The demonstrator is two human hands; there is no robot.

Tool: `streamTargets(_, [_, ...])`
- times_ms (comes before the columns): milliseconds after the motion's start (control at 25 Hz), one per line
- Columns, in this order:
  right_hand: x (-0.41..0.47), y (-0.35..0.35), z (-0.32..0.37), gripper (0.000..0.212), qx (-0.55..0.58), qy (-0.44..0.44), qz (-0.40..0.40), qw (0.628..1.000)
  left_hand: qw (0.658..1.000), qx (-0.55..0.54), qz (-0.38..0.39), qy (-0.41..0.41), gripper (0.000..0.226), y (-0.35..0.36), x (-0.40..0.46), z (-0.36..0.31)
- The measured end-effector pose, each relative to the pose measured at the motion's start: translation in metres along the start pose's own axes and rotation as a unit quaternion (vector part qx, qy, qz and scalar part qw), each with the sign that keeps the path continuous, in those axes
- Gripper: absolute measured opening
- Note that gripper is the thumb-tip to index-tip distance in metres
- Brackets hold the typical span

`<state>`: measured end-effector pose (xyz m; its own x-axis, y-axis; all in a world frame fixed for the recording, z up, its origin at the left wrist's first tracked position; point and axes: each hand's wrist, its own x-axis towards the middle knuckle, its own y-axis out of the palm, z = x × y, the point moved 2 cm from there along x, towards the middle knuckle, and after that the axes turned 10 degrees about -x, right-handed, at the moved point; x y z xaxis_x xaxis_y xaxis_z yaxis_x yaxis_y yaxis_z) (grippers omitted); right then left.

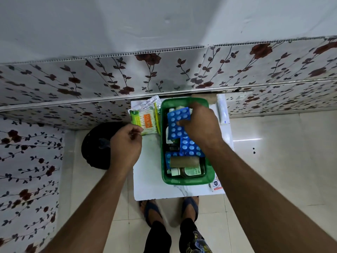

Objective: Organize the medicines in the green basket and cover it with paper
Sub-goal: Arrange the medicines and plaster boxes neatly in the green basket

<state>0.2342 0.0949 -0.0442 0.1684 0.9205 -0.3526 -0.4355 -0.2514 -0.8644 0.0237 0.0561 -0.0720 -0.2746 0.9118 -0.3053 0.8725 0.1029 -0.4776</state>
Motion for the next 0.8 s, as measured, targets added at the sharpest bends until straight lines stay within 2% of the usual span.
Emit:
streamTargets(120, [-0.007, 0.004, -0.001, 0.048, -0.108, -0.034, -0.029, 0.993, 1.0, -0.004, 0.009, -0.004, 0.024, 0.0, 0.0, 0.012])
streamTargets(200, [-0.013, 0.009, 0.002, 0.045, -0.14, -0.066, -0.029, 0.987, 1.0, -0.003, 0.011, -0.007, 0.023, -0.001, 0.0, 0.016])
streamTargets(280, [-0.017, 0.013, 0.005, 0.041, -0.142, -0.086, -0.016, 0.986, 1.0, 0.001, 0.012, -0.011, 0.022, -0.003, 0.001, 0.018])
streamTargets(360, [-0.017, 0.003, 0.0, 0.039, -0.101, -0.082, -0.049, 0.99, 1.0, 0.006, 0.016, -0.011, 0.021, -0.004, 0.002, 0.019])
streamTargets(440, [-0.015, -0.019, -0.019, 0.029, -0.037, -0.038, -0.13, 0.99, 1.0, 0.011, 0.024, -0.012, 0.02, -0.004, 0.005, 0.017])
streamTargets(520, [0.0, -0.033, -0.053, 0.02, 0.037, 0.062, -0.155, 0.985, 0.999, 0.01, 0.033, -0.018, 0.02, -0.003, 0.008, 0.017])
streamTargets(640, [0.033, -0.017, -0.097, 0.032, 0.046, 0.168, -0.078, 0.982, 0.998, -0.003, 0.057, -0.022, 0.024, 0.003, 0.009, 0.02])
streamTargets(800, [0.054, 0.011, -0.109, 0.042, 0.028, 0.173, -0.046, 0.983, 0.997, -0.005, 0.071, -0.023, 0.026, 0.008, 0.01, 0.019])
